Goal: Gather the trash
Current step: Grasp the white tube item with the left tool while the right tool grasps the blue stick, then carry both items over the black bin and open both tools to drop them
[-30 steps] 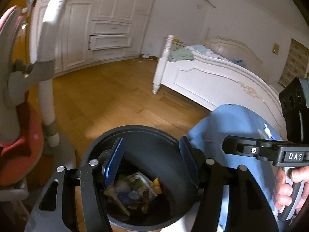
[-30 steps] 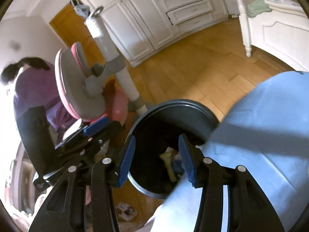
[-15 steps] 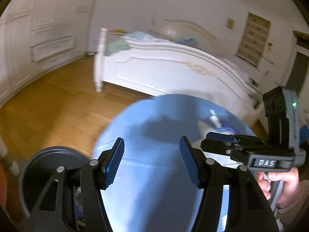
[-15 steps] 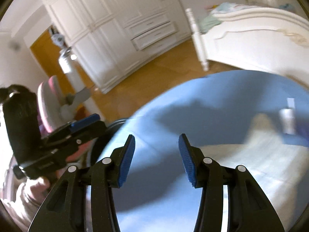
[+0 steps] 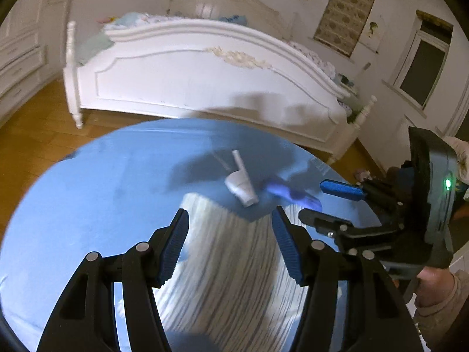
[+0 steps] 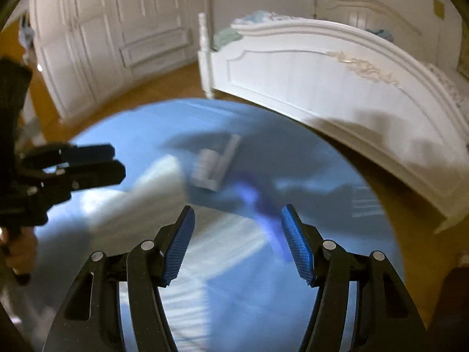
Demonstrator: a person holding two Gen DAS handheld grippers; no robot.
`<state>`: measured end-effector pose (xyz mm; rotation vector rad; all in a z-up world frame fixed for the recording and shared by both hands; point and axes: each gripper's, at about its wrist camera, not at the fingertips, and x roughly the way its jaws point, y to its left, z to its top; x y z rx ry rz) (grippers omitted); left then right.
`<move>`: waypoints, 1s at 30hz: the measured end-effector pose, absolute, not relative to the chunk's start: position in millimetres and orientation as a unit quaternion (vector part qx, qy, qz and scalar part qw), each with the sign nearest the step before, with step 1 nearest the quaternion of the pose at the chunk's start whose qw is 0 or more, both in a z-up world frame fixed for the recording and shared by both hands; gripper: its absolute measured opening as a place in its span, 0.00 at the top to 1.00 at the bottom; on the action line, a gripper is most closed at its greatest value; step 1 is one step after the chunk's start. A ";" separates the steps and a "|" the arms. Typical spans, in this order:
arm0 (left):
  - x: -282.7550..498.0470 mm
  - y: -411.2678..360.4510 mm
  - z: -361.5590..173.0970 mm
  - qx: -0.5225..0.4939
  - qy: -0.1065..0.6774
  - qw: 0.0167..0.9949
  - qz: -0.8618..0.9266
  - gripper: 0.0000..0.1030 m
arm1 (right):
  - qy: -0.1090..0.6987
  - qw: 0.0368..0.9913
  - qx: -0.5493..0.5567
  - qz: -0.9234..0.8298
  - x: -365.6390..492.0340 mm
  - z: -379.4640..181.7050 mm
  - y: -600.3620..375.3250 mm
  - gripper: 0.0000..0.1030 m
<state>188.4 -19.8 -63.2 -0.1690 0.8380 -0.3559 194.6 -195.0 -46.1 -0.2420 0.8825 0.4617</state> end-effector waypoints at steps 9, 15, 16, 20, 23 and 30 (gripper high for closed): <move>234.0 -48.7 -84.6 -0.066 0.439 0.882 -0.160 0.56 | 0.444 0.856 -0.130 0.231 215.3 -76.4 -200.6 0.56; 251.0 -63.4 -93.9 -0.035 0.442 0.886 -0.135 0.71 | 0.447 0.855 -0.108 0.240 214.5 -75.3 -208.7 0.69; 251.6 -63.6 -94.2 -0.037 0.440 0.887 -0.134 0.74 | 0.448 0.855 -0.106 0.240 213.5 -73.6 -208.6 0.72; 247.8 -63.9 -94.7 -0.032 0.427 0.894 -0.135 0.75 | 0.449 0.857 -0.094 0.235 210.0 -71.0 -209.2 0.78; 238.4 -58.8 -92.2 -0.035 0.422 0.896 -0.134 0.75 | 0.454 0.856 -0.074 0.237 205.1 -70.1 -211.9 0.81; 191.6 -17.2 -68.2 -0.076 0.388 0.909 -0.132 0.75 | 0.461 0.842 0.018 0.279 177.1 -59.3 -214.5 0.82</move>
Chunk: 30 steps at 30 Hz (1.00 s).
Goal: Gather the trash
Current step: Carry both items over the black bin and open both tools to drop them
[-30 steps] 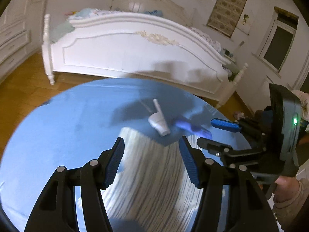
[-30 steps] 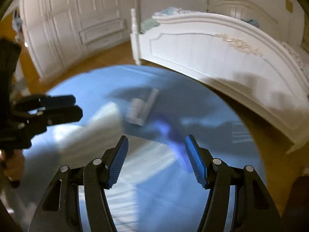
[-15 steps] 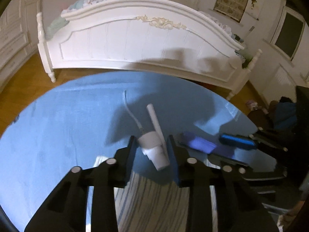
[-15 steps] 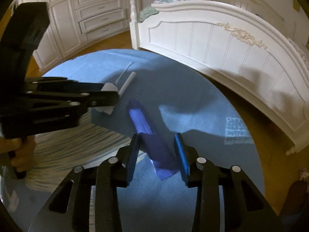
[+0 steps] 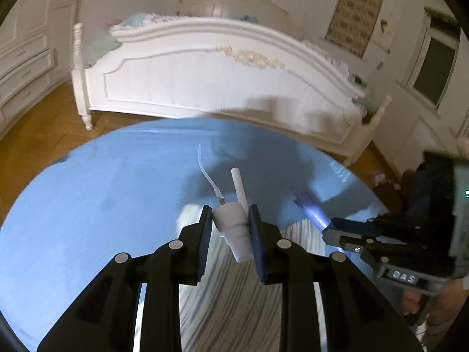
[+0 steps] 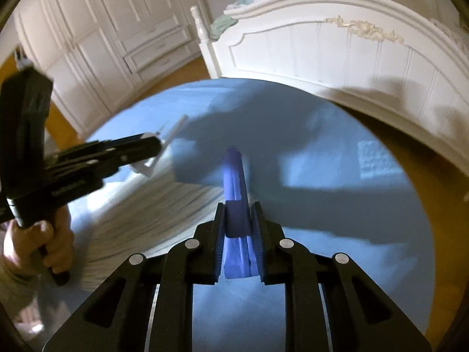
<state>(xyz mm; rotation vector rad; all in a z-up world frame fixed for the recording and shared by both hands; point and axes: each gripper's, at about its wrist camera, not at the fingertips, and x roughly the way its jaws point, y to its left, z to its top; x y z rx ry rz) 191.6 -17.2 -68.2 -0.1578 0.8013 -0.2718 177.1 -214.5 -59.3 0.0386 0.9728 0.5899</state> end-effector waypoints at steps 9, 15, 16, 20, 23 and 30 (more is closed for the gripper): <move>85.4 89.2 -30.7 -0.145 0.318 0.935 -0.059 0.75 | 0.437 0.826 0.053 0.353 122.0 -23.1 -150.9 0.82; 12.3 165.8 -34.2 -0.160 0.297 0.940 0.040 0.75 | 0.429 0.797 0.033 0.424 86.2 -5.5 -64.1 0.82; 3.4 176.4 -35.0 -0.163 0.294 0.940 0.054 0.75 | 0.429 0.789 0.027 0.439 77.6 -3.0 -43.6 0.82; -37.2 222.1 -40.9 -0.177 0.280 0.937 0.110 0.75 | 0.435 0.765 0.007 0.475 53.6 -0.3 13.8 0.82; -55.8 244.4 -50.0 -0.182 0.279 0.933 0.141 0.75 | 0.442 0.747 -0.013 0.496 37.5 -2.4 57.2 0.82; -69.6 270.6 -72.5 -0.195 0.287 0.922 0.171 0.75 | 0.451 0.723 -0.053 0.521 21.9 -9.3 139.0 0.82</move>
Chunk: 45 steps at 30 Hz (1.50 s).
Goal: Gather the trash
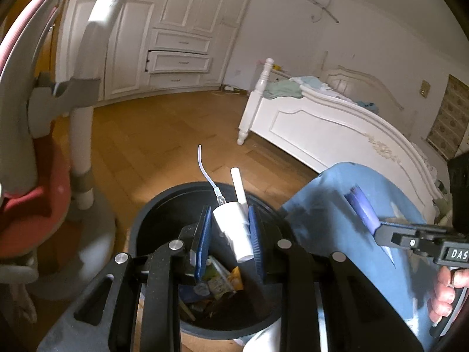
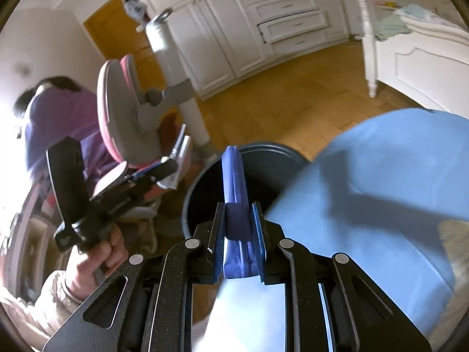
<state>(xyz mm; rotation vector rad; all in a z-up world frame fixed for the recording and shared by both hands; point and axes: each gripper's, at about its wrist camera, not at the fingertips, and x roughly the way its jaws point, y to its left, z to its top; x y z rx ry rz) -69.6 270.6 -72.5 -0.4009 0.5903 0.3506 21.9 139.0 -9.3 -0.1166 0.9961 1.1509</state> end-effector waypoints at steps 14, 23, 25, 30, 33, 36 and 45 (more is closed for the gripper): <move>-87.5 298.9 -84.7 -0.200 0.291 0.917 0.184 0.75 | 0.461 0.715 -0.076 0.519 16.3 -30.8 204.3 0.82; -82.3 296.1 -86.4 -0.192 0.304 0.912 0.199 0.72 | 0.458 0.722 -0.065 0.515 24.5 -34.5 196.0 0.52; -81.7 293.2 -83.9 -0.187 0.307 0.912 0.201 0.71 | 0.457 0.722 -0.059 0.516 26.9 -32.5 191.5 0.52; -78.5 283.0 -76.3 -0.180 0.304 0.915 0.195 0.51 | 0.451 0.730 -0.036 0.513 33.0 -25.0 166.9 0.52; -74.1 263.7 -61.1 -0.159 0.287 0.926 0.186 0.37 | 0.442 0.744 -0.008 0.501 37.6 -18.9 137.7 0.40; -63.8 237.3 -44.3 -0.139 0.280 0.937 0.158 0.34 | 0.437 0.759 0.019 0.483 45.4 -15.2 101.6 0.40; -29.9 125.1 8.6 -0.062 0.234 0.968 0.061 0.05 | 0.392 0.833 0.079 0.382 60.4 -1.5 -32.0 0.30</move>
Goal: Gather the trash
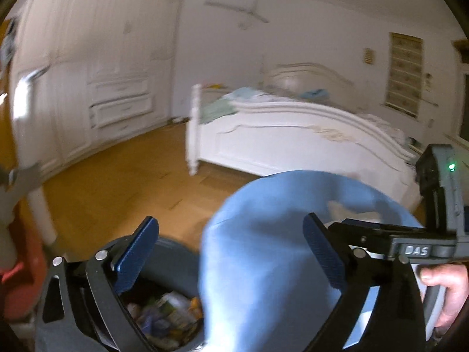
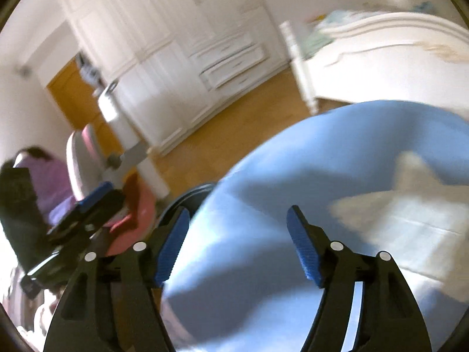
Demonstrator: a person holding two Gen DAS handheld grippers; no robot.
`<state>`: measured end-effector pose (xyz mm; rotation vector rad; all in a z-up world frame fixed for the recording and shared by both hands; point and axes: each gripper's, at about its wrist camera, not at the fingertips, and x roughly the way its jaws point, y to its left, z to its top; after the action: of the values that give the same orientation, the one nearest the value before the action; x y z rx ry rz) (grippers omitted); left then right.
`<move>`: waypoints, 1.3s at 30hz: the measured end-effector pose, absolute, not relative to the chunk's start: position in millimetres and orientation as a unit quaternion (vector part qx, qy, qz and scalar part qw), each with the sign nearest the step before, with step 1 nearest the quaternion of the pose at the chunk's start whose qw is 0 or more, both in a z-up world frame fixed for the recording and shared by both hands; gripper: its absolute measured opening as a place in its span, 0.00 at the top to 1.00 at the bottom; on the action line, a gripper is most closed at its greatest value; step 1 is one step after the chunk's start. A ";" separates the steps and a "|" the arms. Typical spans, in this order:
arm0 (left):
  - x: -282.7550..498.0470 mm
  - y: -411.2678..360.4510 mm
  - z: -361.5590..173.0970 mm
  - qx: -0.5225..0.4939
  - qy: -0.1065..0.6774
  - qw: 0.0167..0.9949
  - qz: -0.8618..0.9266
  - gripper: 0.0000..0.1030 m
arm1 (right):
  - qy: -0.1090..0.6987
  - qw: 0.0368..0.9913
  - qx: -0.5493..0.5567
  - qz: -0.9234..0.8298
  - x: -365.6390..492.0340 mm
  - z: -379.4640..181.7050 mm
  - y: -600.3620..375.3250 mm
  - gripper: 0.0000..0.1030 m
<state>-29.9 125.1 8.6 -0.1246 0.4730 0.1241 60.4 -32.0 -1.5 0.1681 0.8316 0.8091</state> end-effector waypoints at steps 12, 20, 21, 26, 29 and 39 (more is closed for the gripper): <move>21.7 9.5 3.4 -0.031 0.244 0.969 -0.001 0.05 | 0.304 0.940 0.038 0.149 45.7 -6.9 -183.2 0.05; 39.4 -27.2 -17.3 -0.023 0.274 0.961 0.010 0.05 | 0.278 0.960 0.015 0.018 37.1 -26.6 -199.0 0.05; 40.9 -27.7 -17.6 -0.020 0.274 0.961 0.015 0.05 | 0.273 0.962 0.015 0.013 36.5 -27.0 -200.4 0.05; 37.3 -26.0 -18.9 -0.019 0.272 0.962 0.016 0.05 | 0.241 0.970 0.035 -0.005 27.0 -24.4 -209.2 0.05; 36.1 -26.4 -19.4 -0.021 0.267 0.963 0.017 0.05 | 0.224 0.973 0.047 -0.007 15.1 -21.5 -212.0 0.05; 28.3 -24.9 -20.9 -0.025 0.248 0.968 -0.001 0.05 | 0.164 0.985 0.048 -0.020 -22.7 -7.4 -209.8 0.05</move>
<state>28.3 -24.9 -20.9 -0.0505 0.5017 -0.0012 -22.7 -209.8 -7.4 0.0969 0.3303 -0.0405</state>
